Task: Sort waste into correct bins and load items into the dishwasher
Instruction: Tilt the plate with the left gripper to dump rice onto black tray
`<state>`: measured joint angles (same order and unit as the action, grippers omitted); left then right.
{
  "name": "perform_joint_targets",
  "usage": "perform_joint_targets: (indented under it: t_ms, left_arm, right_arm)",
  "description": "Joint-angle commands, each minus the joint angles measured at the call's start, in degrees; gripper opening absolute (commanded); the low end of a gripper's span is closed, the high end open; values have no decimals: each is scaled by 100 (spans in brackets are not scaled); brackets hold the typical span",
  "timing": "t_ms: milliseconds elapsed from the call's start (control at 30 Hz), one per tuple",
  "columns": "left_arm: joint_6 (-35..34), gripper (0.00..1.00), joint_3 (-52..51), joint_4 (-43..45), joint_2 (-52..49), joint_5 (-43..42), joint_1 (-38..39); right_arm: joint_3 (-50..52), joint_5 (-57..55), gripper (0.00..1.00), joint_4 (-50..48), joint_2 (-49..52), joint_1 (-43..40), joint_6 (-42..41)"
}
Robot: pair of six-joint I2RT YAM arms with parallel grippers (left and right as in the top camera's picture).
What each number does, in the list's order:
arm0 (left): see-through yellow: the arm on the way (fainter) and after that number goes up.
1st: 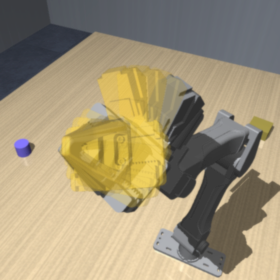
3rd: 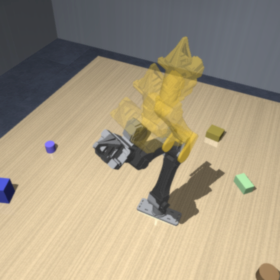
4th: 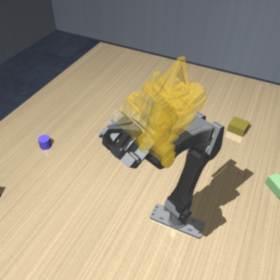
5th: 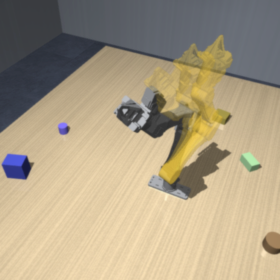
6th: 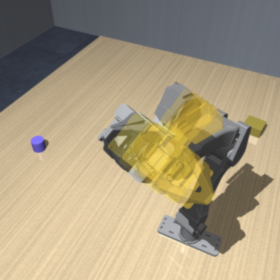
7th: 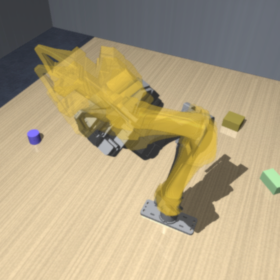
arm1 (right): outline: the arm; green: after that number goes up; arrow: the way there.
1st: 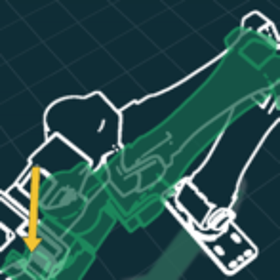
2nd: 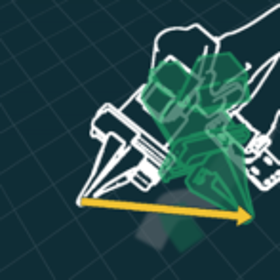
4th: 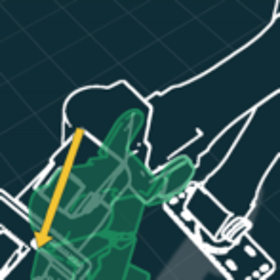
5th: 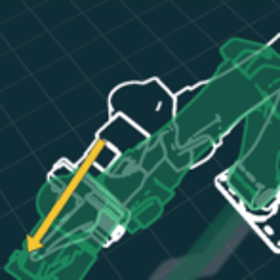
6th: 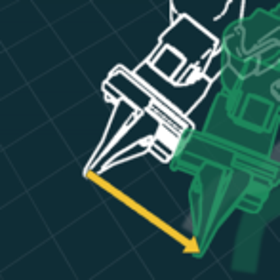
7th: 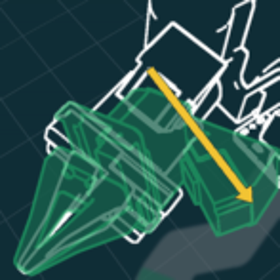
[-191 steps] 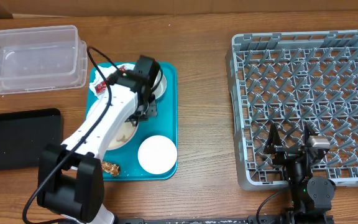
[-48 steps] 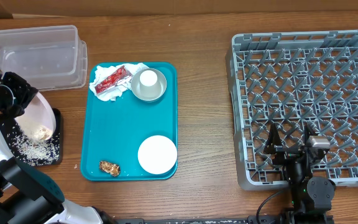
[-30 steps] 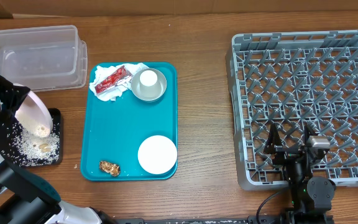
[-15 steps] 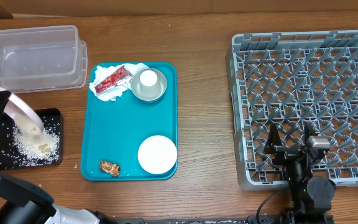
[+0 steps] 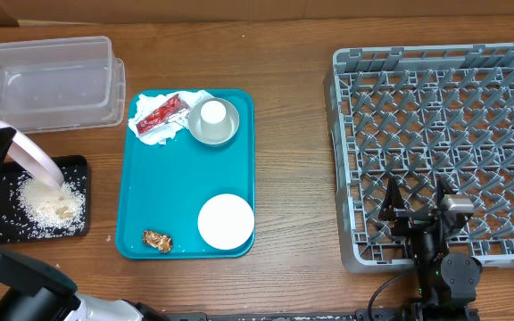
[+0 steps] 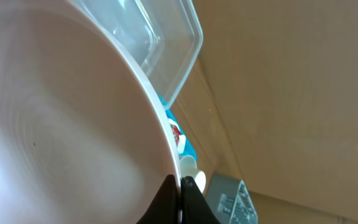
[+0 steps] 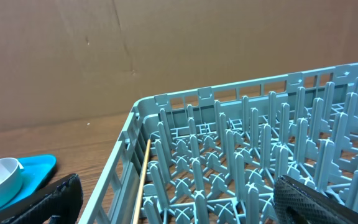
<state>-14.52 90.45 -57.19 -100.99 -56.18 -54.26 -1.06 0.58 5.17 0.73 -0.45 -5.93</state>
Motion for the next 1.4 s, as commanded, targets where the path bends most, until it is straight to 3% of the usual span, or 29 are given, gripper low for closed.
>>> perform_joint_targets:
  t_ms: [0, 433, 733, 833, 1033, 1133, 1367]
  left_arm:
    - [66, 4, 28, 15, -81, 431, -48]
    - [413, 4, -39, -59, -142, -490, -44]
    - [367, 4, -39, -269, -199, -247, -4]
    - [728, 4, -39, -310, -199, -1104, -20]
    - [647, 4, -39, -398, -199, -605, -2]
    - [437, 4, -39, -601, -199, 28, 20]
    - [686, 4, -39, -551, -199, -291, 31]
  right_arm:
    - [59, -52, 100, -35, -57, -28, 39]
    - [59, -52, 100, -35, -57, -26, 39]
    - [59, -52, 100, -35, -57, -28, 39]
    - [59, -52, 100, -35, -57, -26, 39]
    - [59, -52, 100, -35, -57, -28, 39]
    - [59, -52, 100, -35, -57, -26, 39]
    - [59, -52, 100, -35, -57, -28, 39]
